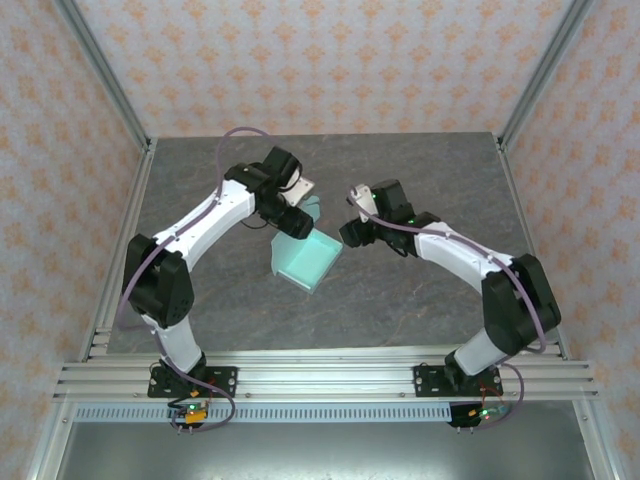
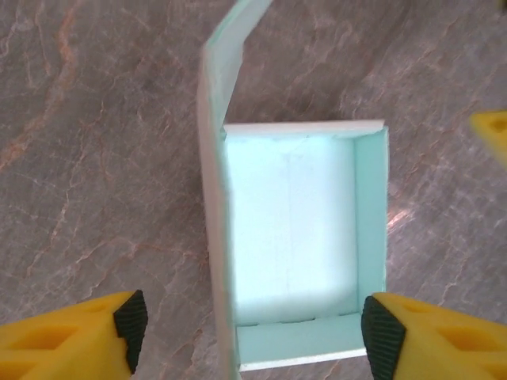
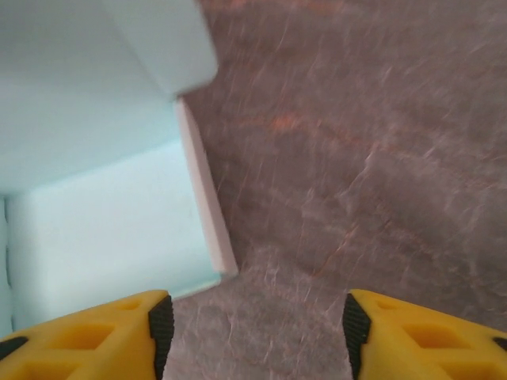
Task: Fold the paper box
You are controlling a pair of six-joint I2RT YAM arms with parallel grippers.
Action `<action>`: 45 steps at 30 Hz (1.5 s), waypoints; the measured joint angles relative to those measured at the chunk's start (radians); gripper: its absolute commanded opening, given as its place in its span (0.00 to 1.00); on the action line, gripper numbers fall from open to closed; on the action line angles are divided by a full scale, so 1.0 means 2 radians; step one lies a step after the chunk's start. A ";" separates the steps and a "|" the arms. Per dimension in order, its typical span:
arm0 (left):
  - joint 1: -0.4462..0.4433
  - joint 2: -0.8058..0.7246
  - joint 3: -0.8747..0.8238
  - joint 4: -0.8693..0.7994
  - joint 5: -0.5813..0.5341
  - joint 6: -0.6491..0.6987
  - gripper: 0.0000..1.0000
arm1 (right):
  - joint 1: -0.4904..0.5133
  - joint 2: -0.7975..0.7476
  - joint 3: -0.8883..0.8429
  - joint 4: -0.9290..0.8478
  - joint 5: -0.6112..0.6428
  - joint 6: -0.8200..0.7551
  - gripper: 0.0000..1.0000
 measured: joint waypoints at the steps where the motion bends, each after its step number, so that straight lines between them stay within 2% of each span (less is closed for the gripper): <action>1: 0.007 -0.008 -0.005 0.013 0.012 -0.009 0.91 | 0.001 0.006 0.001 -0.008 -0.003 -0.006 0.57; 2: 0.018 -0.024 -0.018 0.033 0.025 -0.019 0.99 | 0.002 0.012 0.003 -0.019 -0.004 -0.016 0.57; 7: 0.080 -0.142 -0.098 0.097 0.058 -0.080 1.00 | 0.021 0.039 0.041 -0.075 0.012 -0.068 0.58; 11: 0.115 -0.228 -0.157 0.129 0.075 -0.141 1.00 | 0.033 0.074 0.107 -0.108 0.027 -0.104 0.56; 15: 0.158 -0.244 -0.212 0.151 0.102 -0.200 0.93 | 0.042 0.102 0.138 -0.110 0.035 -0.133 0.55; 17: 0.171 -0.233 -0.229 0.151 0.108 -0.222 0.93 | 0.047 0.110 0.138 -0.114 0.037 -0.144 0.54; 20: 0.186 -0.229 -0.256 0.160 0.147 -0.250 0.93 | 0.060 0.156 0.184 -0.146 0.055 -0.177 0.49; 23: 0.192 -0.225 -0.258 0.158 0.174 -0.260 0.90 | 0.071 0.194 0.212 -0.161 0.072 -0.203 0.46; 29: 0.192 -0.224 -0.258 0.157 0.192 -0.260 0.77 | 0.073 0.207 0.224 -0.201 0.095 -0.243 0.36; 35: 0.184 -0.197 -0.259 0.165 0.203 -0.262 0.75 | 0.078 0.213 0.228 -0.203 0.120 -0.253 0.32; 40: 0.164 -0.180 -0.259 0.174 0.211 -0.263 0.76 | 0.083 0.225 0.233 -0.203 0.139 -0.253 0.35; 45: 0.163 -0.184 -0.259 0.181 0.220 -0.270 0.93 | 0.083 0.226 0.241 -0.205 0.139 -0.253 0.39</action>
